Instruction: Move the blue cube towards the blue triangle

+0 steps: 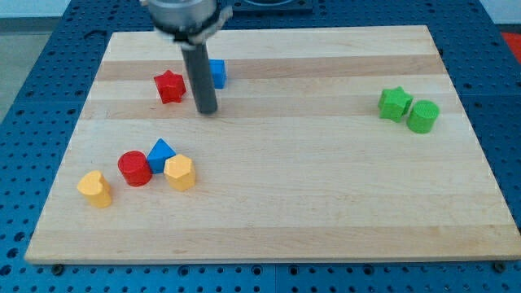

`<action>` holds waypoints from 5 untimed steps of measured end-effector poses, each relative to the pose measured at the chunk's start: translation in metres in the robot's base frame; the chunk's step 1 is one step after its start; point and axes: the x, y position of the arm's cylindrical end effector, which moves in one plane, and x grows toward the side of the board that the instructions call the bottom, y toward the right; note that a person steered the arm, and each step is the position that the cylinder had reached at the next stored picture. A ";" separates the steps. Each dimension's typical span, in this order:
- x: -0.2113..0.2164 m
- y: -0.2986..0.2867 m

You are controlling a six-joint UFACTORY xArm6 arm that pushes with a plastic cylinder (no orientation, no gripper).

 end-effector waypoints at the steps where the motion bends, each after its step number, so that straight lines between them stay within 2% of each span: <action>1: -0.022 -0.003; 2: -0.016 0.007; 3: -0.028 0.059; 4: -0.127 0.066; 5: -0.144 0.042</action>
